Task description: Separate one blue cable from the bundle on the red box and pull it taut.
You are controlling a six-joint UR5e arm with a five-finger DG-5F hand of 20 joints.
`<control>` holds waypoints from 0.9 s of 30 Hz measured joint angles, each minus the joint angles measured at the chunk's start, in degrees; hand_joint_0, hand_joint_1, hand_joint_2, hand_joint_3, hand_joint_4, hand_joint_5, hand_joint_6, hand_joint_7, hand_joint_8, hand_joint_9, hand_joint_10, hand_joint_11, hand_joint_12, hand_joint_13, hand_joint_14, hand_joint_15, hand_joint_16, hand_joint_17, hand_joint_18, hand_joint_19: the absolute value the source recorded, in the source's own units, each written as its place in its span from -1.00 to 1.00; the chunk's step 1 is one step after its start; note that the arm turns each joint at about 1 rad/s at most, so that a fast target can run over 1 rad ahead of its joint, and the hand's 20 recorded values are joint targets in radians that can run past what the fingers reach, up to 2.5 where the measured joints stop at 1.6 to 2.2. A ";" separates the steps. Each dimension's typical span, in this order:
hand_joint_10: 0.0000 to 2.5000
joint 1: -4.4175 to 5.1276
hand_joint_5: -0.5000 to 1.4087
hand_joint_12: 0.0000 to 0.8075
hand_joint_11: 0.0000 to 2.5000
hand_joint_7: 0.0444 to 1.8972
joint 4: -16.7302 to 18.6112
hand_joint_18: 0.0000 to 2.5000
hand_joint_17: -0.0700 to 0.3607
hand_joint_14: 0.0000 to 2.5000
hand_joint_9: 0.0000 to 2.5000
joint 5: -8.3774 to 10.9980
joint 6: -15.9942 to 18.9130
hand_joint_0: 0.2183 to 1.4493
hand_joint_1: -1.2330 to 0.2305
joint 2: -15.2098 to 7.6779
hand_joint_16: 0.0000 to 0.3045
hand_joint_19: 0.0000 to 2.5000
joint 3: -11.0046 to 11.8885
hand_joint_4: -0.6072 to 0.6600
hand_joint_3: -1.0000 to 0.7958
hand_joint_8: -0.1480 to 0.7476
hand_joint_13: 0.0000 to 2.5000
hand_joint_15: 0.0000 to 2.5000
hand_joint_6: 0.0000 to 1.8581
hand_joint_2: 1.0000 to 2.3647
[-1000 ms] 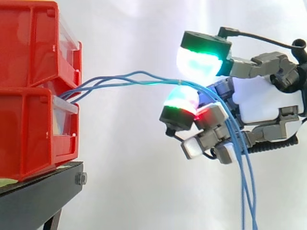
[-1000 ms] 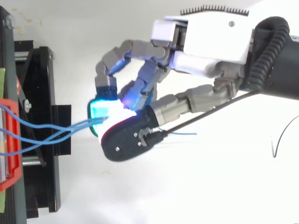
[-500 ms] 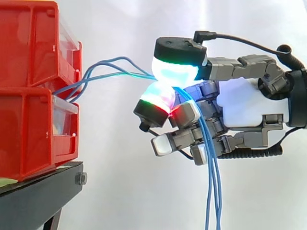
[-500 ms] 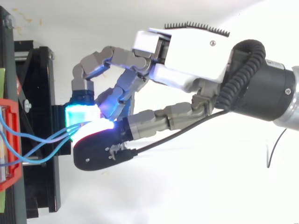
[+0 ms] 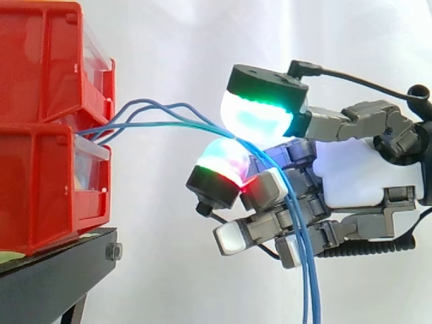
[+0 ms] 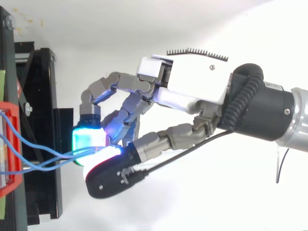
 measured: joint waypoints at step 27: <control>-0.99 0.15 -0.67 -0.01 -0.15 0.08 -1.46 -0.18 -0.16 -0.99 -0.15 -0.24 1.10 -0.39 -0.30 0.05 -0.67 -0.39 0.04 0.22 -0.38 0.15 -0.26 -0.53 -0.07 -0.99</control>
